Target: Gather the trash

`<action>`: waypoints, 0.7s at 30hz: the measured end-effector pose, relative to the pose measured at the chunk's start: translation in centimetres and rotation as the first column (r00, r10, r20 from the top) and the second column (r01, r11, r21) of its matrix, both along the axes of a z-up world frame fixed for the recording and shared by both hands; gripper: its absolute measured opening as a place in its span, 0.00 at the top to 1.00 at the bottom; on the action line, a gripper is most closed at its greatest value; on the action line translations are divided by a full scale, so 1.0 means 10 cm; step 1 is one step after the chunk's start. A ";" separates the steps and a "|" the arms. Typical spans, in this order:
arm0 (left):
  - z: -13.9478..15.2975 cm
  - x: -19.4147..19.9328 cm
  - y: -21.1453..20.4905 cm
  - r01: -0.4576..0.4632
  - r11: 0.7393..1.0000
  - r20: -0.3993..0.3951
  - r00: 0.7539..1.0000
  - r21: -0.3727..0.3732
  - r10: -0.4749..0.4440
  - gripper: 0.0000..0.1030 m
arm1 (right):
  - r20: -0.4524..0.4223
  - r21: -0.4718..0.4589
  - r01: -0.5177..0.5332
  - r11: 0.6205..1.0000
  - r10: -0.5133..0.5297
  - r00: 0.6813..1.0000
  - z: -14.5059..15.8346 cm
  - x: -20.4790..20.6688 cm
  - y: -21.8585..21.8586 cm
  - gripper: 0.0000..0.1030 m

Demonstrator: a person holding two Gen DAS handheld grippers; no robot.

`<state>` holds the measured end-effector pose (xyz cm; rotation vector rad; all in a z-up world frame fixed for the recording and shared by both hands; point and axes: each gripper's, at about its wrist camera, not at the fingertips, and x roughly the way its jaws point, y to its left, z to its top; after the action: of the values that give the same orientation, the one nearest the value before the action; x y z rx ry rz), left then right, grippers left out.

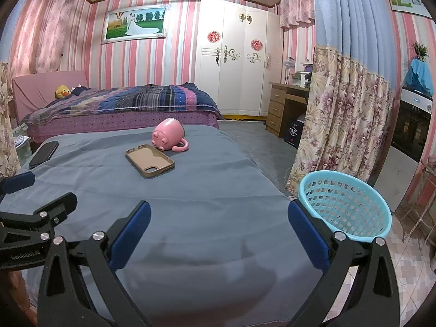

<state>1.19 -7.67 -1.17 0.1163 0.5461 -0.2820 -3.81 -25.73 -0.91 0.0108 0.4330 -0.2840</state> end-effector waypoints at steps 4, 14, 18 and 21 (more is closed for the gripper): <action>0.00 0.01 0.00 -0.004 1.000 -0.001 1.000 -0.005 0.004 0.05 | 0.000 -0.002 0.000 1.000 0.000 1.000 0.00 0.00 0.00 0.05; 0.00 0.01 0.00 -0.004 1.000 -0.002 1.000 -0.006 0.004 0.05 | 0.001 -0.006 0.001 1.000 -0.001 1.000 0.00 0.00 0.00 0.05; -0.01 0.02 0.00 -0.004 1.000 -0.003 1.000 -0.005 0.004 0.05 | 0.001 -0.006 0.001 1.000 -0.001 1.000 0.00 0.00 0.00 0.05; 0.00 0.01 0.00 -0.005 1.000 -0.002 1.000 -0.006 0.005 0.05 | 0.002 -0.006 0.001 1.000 -0.001 1.000 -0.01 0.00 0.00 0.05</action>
<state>1.31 -7.69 -1.21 0.1090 0.5473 -0.2790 -3.81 -25.75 -0.97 0.0057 0.4303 -0.2860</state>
